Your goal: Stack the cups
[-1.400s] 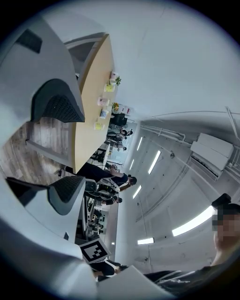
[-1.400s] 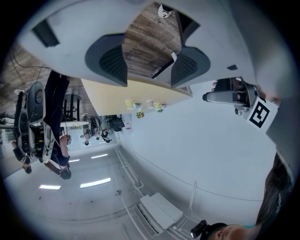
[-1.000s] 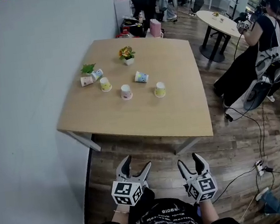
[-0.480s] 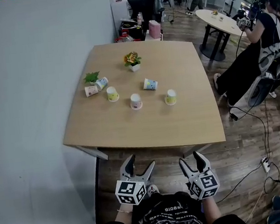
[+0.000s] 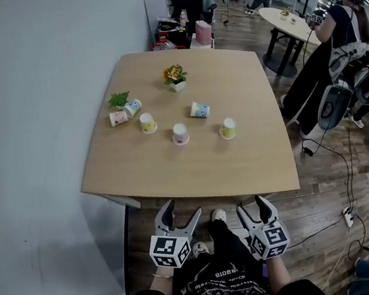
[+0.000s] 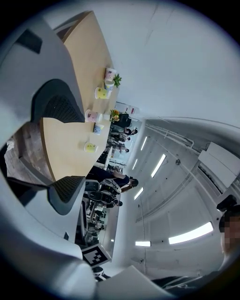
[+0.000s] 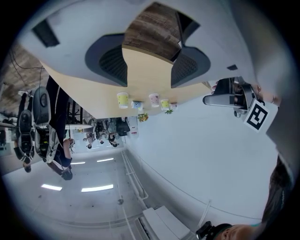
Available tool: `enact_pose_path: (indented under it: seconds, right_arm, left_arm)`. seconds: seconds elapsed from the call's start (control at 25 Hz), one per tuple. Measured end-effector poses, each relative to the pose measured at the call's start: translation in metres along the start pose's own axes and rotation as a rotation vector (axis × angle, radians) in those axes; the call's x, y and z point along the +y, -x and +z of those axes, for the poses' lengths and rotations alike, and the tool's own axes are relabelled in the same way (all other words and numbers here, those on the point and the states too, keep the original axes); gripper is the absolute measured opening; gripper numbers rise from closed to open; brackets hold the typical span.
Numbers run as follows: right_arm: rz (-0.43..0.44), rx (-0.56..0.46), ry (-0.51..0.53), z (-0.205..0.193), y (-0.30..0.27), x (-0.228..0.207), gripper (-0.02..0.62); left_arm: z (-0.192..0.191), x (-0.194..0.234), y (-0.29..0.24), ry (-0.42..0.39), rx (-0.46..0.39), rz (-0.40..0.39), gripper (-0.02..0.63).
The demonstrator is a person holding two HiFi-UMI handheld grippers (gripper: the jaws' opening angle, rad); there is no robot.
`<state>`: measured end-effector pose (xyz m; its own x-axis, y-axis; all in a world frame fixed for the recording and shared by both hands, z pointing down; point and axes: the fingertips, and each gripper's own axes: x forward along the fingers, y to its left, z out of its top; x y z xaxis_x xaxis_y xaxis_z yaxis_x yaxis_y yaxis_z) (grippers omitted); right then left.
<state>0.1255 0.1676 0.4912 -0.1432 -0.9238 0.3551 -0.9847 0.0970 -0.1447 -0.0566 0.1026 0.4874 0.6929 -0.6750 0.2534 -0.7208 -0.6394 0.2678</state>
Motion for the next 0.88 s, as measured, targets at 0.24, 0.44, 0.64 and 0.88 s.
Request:
enact_pose_path:
  seconds: [0.24,0.44,0.64,0.88]
  right_arm:
    - [0.02,-0.019,0.014,0.022,-0.056,-0.025,0.302]
    - [0.055,-0.025,0.014,0.049,-0.107,-0.049,0.302]
    - [0.102,-0.004,0.037,0.07,-0.162,-0.075,0.302]
    - [0.155,0.006,0.069,0.098,-0.209,-0.104,0.302]
  left_arm:
    - [0.007,0.028,-0.029,0.013,-0.007,0.046,0.365]
    - [0.028,0.051,-0.064,0.008,-0.01,0.103,0.365]
    - [0.05,0.073,-0.108,0.032,-0.027,0.166,0.365]
    - [0.066,0.076,-0.147,0.033,-0.028,0.21,0.365]
